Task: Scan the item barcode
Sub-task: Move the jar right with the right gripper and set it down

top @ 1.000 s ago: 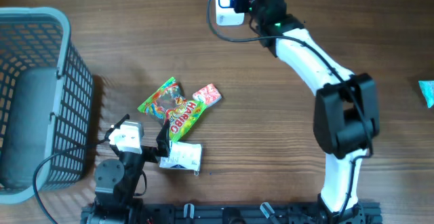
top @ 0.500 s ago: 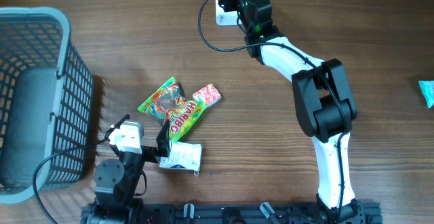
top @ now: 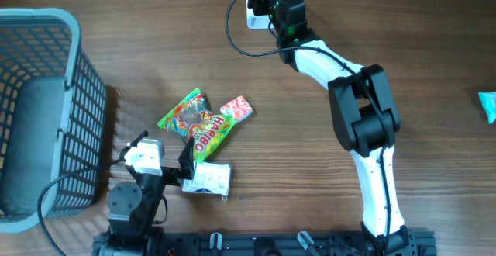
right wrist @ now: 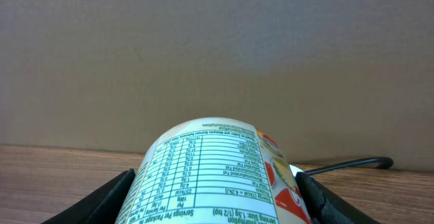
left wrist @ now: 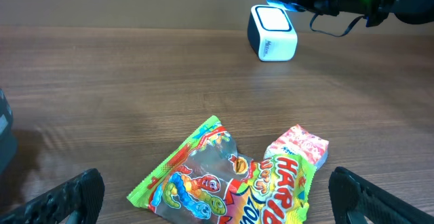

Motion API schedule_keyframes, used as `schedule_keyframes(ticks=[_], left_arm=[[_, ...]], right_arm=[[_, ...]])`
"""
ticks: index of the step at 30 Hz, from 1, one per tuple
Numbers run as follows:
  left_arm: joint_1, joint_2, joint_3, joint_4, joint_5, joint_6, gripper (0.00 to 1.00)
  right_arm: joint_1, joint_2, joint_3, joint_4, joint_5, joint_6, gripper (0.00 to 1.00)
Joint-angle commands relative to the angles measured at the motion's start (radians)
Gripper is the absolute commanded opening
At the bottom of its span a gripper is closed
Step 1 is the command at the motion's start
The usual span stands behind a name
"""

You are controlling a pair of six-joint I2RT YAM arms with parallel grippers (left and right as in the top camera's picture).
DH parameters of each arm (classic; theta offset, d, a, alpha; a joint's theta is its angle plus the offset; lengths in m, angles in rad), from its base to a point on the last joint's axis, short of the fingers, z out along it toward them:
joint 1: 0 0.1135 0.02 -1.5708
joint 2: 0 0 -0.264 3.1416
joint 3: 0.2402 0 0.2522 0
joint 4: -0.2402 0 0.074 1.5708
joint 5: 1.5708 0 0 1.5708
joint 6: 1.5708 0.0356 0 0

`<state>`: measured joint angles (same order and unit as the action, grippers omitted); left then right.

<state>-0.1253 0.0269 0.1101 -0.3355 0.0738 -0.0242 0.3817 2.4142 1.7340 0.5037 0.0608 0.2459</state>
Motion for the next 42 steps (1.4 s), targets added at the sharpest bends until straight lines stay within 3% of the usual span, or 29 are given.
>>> schedule_keyframes(ticks=[1,3,7,10,12,20,23,26,27,30,34,35,37,38,39,40,42], left_arm=[[-0.004,-0.005,-0.008,0.004,0.008,-0.010,1.00],[-0.004,-0.005,-0.008,0.004,0.008,-0.010,1.00],[-0.004,-0.005,-0.008,0.004,0.008,-0.010,1.00],[-0.004,-0.005,-0.008,0.004,0.008,-0.010,1.00],[-0.004,-0.005,-0.008,0.004,0.008,-0.010,1.00],[-0.004,-0.005,-0.008,0.004,0.008,-0.010,1.00],[-0.004,-0.005,-0.008,0.004,0.008,-0.010,1.00],[-0.004,-0.005,-0.008,0.004,0.008,-0.010,1.00],[-0.004,-0.005,-0.008,0.004,0.008,-0.010,1.00],[-0.004,-0.005,-0.008,0.004,0.008,-0.010,1.00],[-0.004,-0.005,-0.008,0.004,0.008,-0.010,1.00],[-0.004,-0.005,-0.008,0.004,0.008,-0.010,1.00],[-0.004,-0.005,-0.008,0.004,0.008,-0.010,1.00],[-0.004,-0.005,-0.008,0.004,0.008,-0.010,1.00],[-0.004,-0.005,-0.008,0.004,0.008,-0.010,1.00],[-0.004,-0.005,-0.008,0.004,0.008,-0.010,1.00],[-0.004,-0.005,-0.008,0.004,0.008,-0.010,1.00]], right_arm=[[-0.010,-0.049,0.033,-0.047,-0.004,0.019,0.70],[-0.052,-0.158,0.033,-0.174,-0.004,0.023,0.70],[-0.223,-0.398,0.033,-0.611,-0.003,0.024,0.71],[-0.400,-0.449,0.033,-0.868,-0.007,0.079,0.72],[-0.602,-0.417,0.033,-1.054,-0.017,0.079,0.72],[-0.951,-0.271,0.033,-1.239,-0.036,0.097,0.73],[-1.006,-0.251,0.033,-1.269,-0.061,0.098,0.79],[-1.030,-0.253,0.039,-1.268,-0.060,0.098,0.90],[-1.032,-0.254,0.054,-1.285,-0.060,0.098,0.99],[-1.023,-0.291,0.147,-1.354,-0.075,0.098,0.99],[-0.966,-0.393,0.220,-1.380,-0.257,0.087,1.00],[-0.927,-0.396,0.219,-1.386,-0.269,0.063,0.92],[-0.830,-0.378,0.178,-1.383,-0.225,0.039,0.62],[-0.795,-0.371,0.168,-1.371,-0.156,0.039,0.57],[-0.754,-0.356,0.167,-1.362,-0.017,0.045,0.39],[-0.732,-0.343,0.166,-1.371,0.053,0.045,0.28],[-0.707,-0.335,0.166,-1.431,0.018,0.041,0.19]])
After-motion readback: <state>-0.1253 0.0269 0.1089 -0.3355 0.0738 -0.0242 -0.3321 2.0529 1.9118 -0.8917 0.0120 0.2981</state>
